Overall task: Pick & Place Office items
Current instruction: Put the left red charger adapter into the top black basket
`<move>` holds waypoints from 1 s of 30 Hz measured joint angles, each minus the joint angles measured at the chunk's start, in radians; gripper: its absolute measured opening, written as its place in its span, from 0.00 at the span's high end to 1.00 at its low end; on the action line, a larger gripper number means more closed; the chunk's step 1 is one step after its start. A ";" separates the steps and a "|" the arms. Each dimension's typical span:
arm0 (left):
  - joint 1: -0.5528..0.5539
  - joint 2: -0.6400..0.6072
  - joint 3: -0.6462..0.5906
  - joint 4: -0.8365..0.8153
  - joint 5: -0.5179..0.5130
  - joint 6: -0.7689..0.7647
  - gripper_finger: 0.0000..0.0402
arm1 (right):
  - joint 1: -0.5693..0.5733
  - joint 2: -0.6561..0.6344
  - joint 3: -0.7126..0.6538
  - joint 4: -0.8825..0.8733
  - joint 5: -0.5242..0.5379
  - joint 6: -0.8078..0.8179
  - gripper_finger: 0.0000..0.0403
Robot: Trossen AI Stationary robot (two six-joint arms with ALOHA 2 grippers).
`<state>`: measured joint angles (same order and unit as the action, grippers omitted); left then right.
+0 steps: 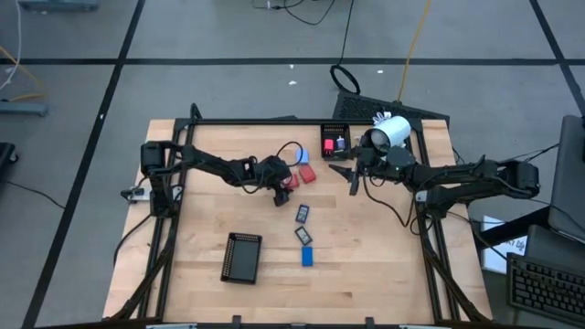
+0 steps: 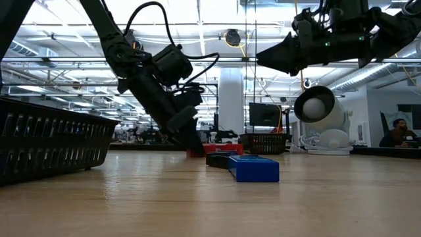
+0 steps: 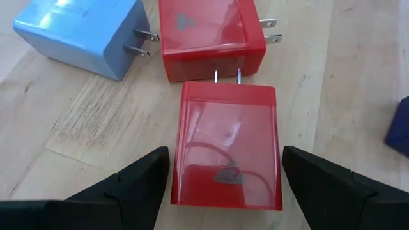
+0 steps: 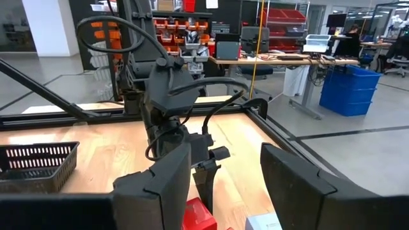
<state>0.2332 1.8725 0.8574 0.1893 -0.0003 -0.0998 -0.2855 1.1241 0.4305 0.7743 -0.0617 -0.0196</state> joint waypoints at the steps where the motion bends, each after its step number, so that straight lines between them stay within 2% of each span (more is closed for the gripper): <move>1: -0.001 0.000 0.000 -0.002 -0.007 0.000 0.23 | 0.000 0.000 0.000 -0.002 0.000 0.000 0.55; 7: -0.001 0.000 0.000 -0.010 -0.014 0.000 0.23 | 0.000 0.000 0.000 -0.001 -0.047 0.000 0.55; 25: -0.001 0.000 -0.001 -0.033 -0.017 0.023 0.24 | 0.000 0.000 0.000 -0.001 -0.048 -0.003 0.55; 30: -0.007 0.000 -0.001 -0.030 0.000 0.045 0.32 | 0.000 0.000 0.000 -0.001 -0.048 -0.003 0.55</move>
<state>0.2265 1.8729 0.8562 0.1596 -0.0006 -0.0546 -0.2859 1.1242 0.4301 0.7731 -0.1095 -0.0227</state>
